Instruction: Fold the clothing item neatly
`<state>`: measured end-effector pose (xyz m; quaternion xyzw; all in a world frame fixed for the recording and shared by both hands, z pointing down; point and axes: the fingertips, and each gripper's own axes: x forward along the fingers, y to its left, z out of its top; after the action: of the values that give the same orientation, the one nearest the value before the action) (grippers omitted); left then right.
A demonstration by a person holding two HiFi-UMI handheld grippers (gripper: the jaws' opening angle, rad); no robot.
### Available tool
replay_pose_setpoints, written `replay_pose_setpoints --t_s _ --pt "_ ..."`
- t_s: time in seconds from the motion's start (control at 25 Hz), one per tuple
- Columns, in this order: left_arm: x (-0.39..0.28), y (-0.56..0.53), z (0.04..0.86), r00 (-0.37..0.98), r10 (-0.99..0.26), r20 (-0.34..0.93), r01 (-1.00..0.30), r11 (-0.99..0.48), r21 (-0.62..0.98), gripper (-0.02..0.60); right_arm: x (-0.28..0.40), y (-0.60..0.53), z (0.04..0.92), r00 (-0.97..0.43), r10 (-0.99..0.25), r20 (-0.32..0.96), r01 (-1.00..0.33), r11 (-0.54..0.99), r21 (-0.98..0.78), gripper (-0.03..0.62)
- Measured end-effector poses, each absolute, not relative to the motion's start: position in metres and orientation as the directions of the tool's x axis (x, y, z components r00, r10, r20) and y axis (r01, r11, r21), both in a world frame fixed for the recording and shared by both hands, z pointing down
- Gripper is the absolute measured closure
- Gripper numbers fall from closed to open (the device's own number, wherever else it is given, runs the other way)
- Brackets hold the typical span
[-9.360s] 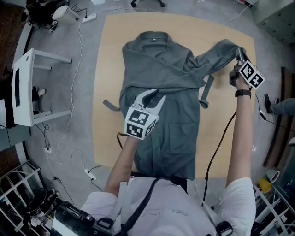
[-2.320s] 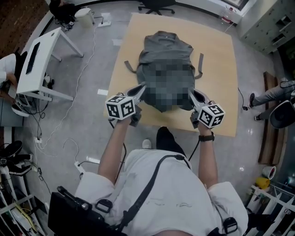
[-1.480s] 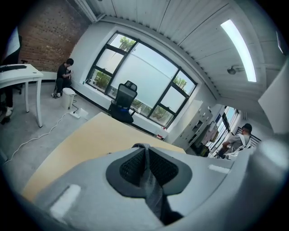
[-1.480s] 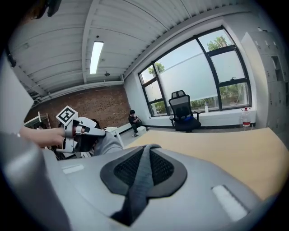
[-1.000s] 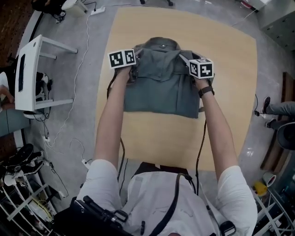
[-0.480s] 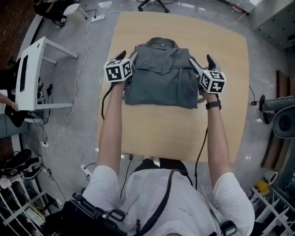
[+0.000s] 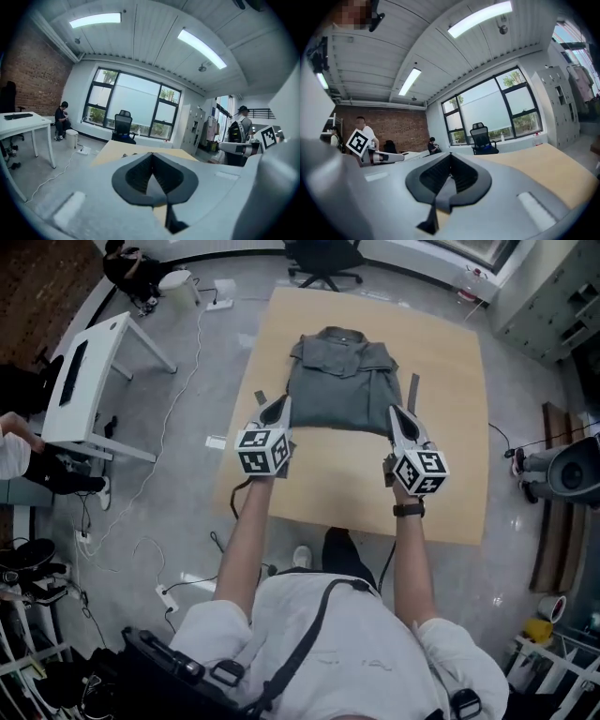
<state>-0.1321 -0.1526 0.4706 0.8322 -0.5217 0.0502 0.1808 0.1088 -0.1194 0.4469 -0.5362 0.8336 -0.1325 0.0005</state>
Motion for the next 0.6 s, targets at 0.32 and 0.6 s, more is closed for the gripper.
replay_pose_setpoints --t_s 0.32,0.6 --pt "-0.119 0.014 0.423 0.514 -0.841 0.169 -0.856 -0.49 0.163 0.583 0.036 0.051 0.403 -0.453 -0.889 0.062 -0.881 0.436 -0.182 0.588" --pt "-0.063 0.109 0.395 0.539 -0.84 0.065 -0.839 -0.527 0.135 0.583 0.026 0.132 0.377 -0.447 -0.895 0.01 -0.89 0.443 -0.109 0.589"
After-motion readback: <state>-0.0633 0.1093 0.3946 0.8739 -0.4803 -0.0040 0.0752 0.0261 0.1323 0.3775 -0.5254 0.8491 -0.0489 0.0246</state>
